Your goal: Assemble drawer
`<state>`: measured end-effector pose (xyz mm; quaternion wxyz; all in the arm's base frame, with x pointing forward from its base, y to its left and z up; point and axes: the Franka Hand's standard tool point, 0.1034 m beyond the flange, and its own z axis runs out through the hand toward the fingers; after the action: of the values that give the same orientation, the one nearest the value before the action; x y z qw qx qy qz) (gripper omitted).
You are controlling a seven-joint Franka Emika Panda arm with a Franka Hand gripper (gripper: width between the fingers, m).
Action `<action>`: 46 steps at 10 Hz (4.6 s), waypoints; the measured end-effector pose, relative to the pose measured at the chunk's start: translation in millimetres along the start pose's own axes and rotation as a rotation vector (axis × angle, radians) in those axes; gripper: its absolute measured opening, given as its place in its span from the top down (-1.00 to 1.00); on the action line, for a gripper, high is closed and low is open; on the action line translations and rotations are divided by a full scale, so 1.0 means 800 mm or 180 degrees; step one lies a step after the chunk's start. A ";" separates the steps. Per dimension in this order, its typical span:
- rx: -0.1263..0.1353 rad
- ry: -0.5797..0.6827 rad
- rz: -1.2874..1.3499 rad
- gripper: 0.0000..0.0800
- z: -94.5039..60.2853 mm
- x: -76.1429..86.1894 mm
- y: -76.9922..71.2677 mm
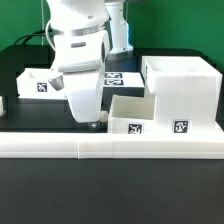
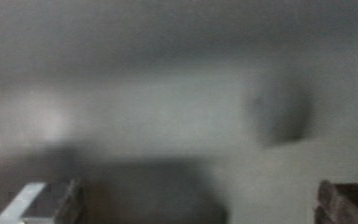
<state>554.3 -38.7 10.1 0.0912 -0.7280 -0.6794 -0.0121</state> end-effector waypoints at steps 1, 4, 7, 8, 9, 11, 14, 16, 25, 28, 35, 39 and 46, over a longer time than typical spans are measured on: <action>0.0001 0.0001 0.0003 -0.62 0.000 -0.001 0.000; -0.0002 -0.0028 -0.0044 -0.62 0.003 0.001 0.000; 0.0053 -0.0149 0.0024 -0.62 0.001 0.003 0.002; 0.0073 -0.0145 0.0070 -0.62 0.000 0.002 0.001; 0.0076 -0.0145 0.0073 -0.62 0.001 0.001 0.001; 0.0076 -0.0144 0.0073 -0.62 0.001 0.001 0.001; 0.0114 -0.0144 -0.0249 -0.62 -0.014 -0.002 0.017; 0.0096 -0.0147 -0.0099 -0.62 -0.021 0.025 0.028; 0.0208 -0.0281 0.0126 -0.62 -0.015 0.008 0.011; 0.0212 -0.0252 -0.0175 -0.62 -0.034 0.024 0.039; 0.0245 -0.0303 0.0131 -0.62 -0.027 0.012 0.028; 0.0264 -0.0301 0.0094 -0.62 -0.027 0.015 0.028; 0.0355 -0.0430 0.0212 -0.62 -0.034 0.033 0.030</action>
Offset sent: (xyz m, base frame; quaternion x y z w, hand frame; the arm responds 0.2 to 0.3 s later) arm 0.0067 0.0312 -0.0102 -0.0138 0.0290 -0.0644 0.9974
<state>583.0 -18.3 37.9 0.0859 -0.7431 -0.6591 0.0779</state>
